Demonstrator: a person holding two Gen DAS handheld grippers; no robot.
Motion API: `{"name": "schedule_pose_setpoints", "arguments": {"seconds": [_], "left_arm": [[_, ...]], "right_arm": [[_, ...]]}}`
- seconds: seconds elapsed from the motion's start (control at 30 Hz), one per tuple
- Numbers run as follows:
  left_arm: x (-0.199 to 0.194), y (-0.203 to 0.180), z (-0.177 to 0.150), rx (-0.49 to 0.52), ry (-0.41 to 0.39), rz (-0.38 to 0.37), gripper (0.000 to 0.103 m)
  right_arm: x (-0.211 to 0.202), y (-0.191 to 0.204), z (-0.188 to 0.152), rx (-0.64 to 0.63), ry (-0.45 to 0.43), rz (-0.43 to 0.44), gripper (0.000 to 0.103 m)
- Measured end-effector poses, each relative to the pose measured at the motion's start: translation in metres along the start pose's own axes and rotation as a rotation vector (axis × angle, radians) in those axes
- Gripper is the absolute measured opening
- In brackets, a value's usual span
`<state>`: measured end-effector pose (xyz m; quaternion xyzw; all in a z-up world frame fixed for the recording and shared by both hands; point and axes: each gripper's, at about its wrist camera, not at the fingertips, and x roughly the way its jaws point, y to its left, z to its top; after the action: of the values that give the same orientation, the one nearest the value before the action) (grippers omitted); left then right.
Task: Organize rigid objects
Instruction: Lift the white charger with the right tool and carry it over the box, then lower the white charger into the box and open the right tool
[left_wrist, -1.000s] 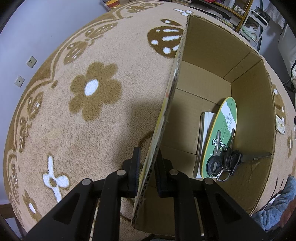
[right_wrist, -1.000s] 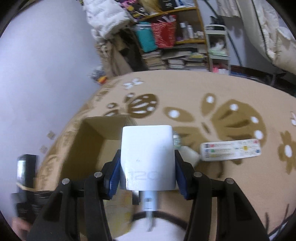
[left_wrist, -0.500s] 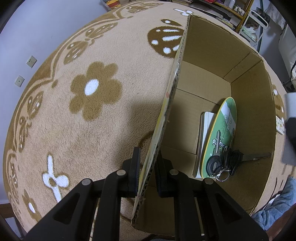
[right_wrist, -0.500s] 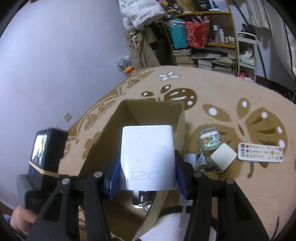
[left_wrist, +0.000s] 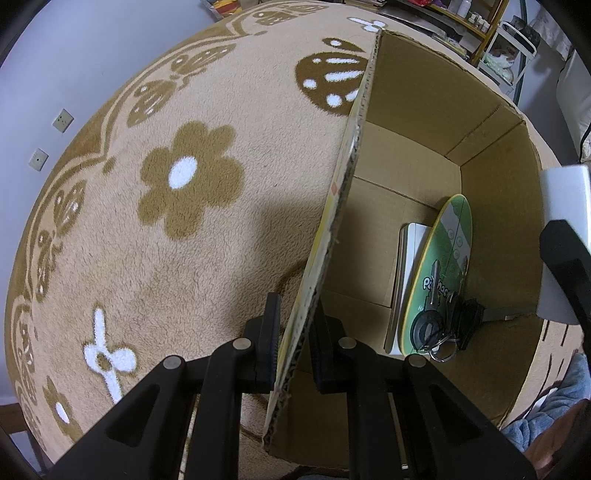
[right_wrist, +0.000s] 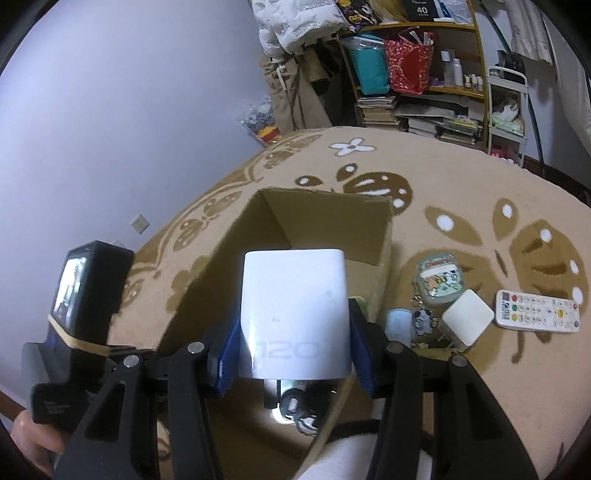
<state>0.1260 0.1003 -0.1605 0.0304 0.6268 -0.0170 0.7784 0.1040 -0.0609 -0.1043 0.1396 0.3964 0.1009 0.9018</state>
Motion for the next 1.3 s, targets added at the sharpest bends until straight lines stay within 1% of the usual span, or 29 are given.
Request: {"name": "schedule_pose_setpoints", "arguments": {"seconds": [0.13,0.33,0.4,0.53,0.63,0.7,0.97,1.03,1.1,1.13,1.17,1.23,1.27,1.3], "left_arm": [[0.000,0.001,0.000,-0.002,0.000,-0.004,0.014],[0.001,0.001,0.000,0.000,0.001,-0.001,0.014],[0.001,0.001,0.000,0.000,0.001,-0.001,0.014],[0.003,0.000,-0.001,0.001,0.000,0.001,0.014],[0.003,0.000,-0.001,0.000,0.000,-0.002,0.014],[0.003,0.000,-0.001,0.002,0.000,0.001,0.014],[0.002,0.000,0.001,0.002,0.000,0.000,0.014],[0.003,0.000,0.001,0.000,0.010,-0.014,0.013],[0.004,-0.001,0.001,0.002,0.011,-0.002,0.014],[0.003,-0.001,0.001,0.001,0.011,-0.003,0.014],[0.003,0.000,0.002,0.001,0.010,-0.002,0.014],[0.003,0.000,0.002,0.000,0.010,0.005,0.014],[0.003,0.001,0.001,-0.002,0.010,0.003,0.014],[0.002,0.001,0.002,-0.006,0.011,-0.004,0.014]], "right_arm": [[0.001,0.012,0.002,-0.034,-0.010,0.028,0.056],[0.014,0.021,-0.003,-0.060,0.030,0.029,0.056],[0.018,0.020,-0.005,-0.041,0.043,0.033,0.056],[0.021,0.013,-0.007,-0.023,0.057,0.008,0.056],[0.022,0.004,-0.007,0.014,0.063,0.016,0.056],[0.022,0.001,-0.005,0.028,0.064,0.031,0.056],[0.022,0.001,-0.004,0.016,0.065,0.022,0.056],[0.021,0.000,-0.004,0.031,0.053,0.042,0.056],[0.013,-0.001,0.001,0.031,0.023,0.044,0.056],[0.013,-0.001,0.001,0.031,0.023,0.044,0.056],[0.009,-0.002,0.003,0.027,0.012,0.032,0.057],[0.004,-0.004,0.007,0.028,-0.003,0.011,0.067],[0.001,-0.008,0.008,0.033,-0.012,-0.007,0.076],[-0.002,-0.011,0.009,0.039,-0.017,-0.019,0.082]]}}
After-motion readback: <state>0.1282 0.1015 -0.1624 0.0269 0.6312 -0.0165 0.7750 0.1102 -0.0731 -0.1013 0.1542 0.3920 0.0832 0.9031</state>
